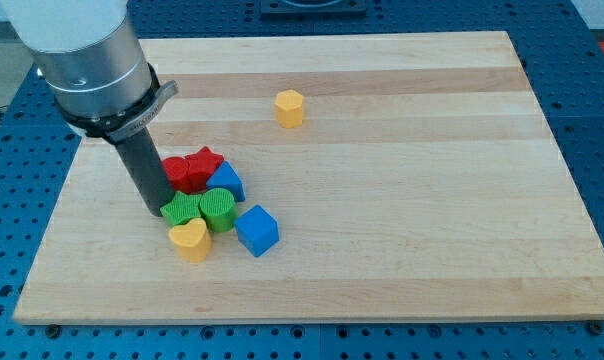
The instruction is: Push the green blocks slightly to the right
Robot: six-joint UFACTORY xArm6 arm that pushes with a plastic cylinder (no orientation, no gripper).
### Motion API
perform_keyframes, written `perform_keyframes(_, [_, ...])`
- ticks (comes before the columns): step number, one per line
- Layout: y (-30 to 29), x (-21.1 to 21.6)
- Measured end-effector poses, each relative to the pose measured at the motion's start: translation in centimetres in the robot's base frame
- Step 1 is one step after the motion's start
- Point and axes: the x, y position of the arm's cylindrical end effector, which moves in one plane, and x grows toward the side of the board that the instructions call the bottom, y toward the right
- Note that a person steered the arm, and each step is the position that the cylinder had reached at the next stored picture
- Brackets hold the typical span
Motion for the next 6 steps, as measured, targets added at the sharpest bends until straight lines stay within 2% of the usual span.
perform_keyframes(2, [2.2,0.0])
perform_keyframes(4, [-0.7,0.4])
perform_keyframes(5, [-1.3,2.7])
perform_keyframes(6, [1.9,3.4])
